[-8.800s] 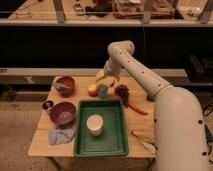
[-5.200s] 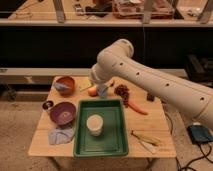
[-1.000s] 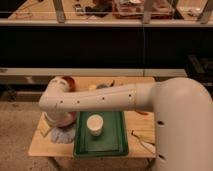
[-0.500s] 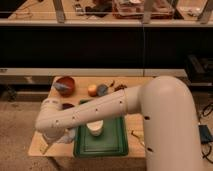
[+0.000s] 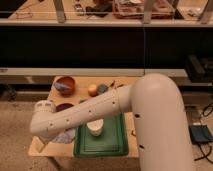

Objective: Place towel in purple bowl

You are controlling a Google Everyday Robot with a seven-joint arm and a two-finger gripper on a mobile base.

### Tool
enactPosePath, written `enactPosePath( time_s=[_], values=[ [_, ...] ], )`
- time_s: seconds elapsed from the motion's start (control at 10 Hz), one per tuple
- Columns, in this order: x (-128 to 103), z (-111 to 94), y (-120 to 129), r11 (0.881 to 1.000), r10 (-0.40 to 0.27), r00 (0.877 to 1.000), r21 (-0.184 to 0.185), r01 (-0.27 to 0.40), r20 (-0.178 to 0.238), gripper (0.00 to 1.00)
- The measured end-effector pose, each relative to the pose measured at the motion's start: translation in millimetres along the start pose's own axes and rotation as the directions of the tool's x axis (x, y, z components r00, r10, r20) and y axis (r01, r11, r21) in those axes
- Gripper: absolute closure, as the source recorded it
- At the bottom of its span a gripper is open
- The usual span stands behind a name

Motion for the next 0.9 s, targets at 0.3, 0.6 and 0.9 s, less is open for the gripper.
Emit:
enactPosePath(
  time_s=[0.3, 0.6, 0.9],
  values=[
    [0, 15, 7, 1.000, 0.014, 0.999, 0.016, -0.015, 0.042, 0.20],
    [0, 27, 13, 0.999, 0.038, 0.998, 0.005, -0.039, 0.055, 0.20],
    [5, 51, 21, 0.995, 0.095, 0.995, 0.026, -0.096, 0.041, 0.20]
  ],
)
